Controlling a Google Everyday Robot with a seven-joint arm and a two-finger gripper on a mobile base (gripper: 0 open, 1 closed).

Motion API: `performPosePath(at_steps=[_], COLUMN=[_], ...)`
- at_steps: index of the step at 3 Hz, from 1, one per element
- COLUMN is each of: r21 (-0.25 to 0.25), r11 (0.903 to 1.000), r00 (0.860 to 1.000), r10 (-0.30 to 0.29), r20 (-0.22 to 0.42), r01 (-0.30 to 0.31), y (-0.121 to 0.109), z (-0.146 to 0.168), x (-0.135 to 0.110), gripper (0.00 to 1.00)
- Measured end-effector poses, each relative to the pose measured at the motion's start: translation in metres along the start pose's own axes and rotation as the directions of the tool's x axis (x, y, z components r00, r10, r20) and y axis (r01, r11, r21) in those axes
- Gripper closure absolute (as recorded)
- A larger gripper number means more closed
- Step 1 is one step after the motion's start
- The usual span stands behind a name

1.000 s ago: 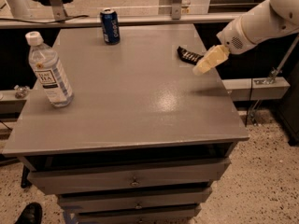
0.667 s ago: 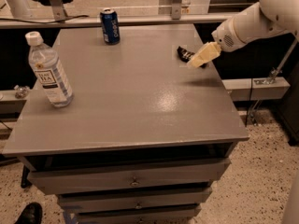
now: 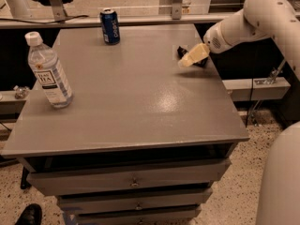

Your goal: Move rxbar chocolate near blue plastic bottle

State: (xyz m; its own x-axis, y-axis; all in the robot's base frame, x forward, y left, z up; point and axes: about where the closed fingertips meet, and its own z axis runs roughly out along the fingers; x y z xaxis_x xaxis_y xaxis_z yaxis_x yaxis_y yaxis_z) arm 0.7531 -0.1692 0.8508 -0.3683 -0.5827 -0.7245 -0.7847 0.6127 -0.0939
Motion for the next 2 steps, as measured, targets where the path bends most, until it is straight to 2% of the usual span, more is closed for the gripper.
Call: performPosePath(at_steps=[1,2], r21=[-0.004,-0.007], r11=[0.9999,0.9997], r00=[1.000,1.000], r10=[0.014,0.023], r20=[-0.007,-0.012], r01=[-0.014,-0.023], y=[-0.0027,-0.0050], z=[0.0122,0.0174], x=[0.0048,0.0065], gripper=[0.17,0.41])
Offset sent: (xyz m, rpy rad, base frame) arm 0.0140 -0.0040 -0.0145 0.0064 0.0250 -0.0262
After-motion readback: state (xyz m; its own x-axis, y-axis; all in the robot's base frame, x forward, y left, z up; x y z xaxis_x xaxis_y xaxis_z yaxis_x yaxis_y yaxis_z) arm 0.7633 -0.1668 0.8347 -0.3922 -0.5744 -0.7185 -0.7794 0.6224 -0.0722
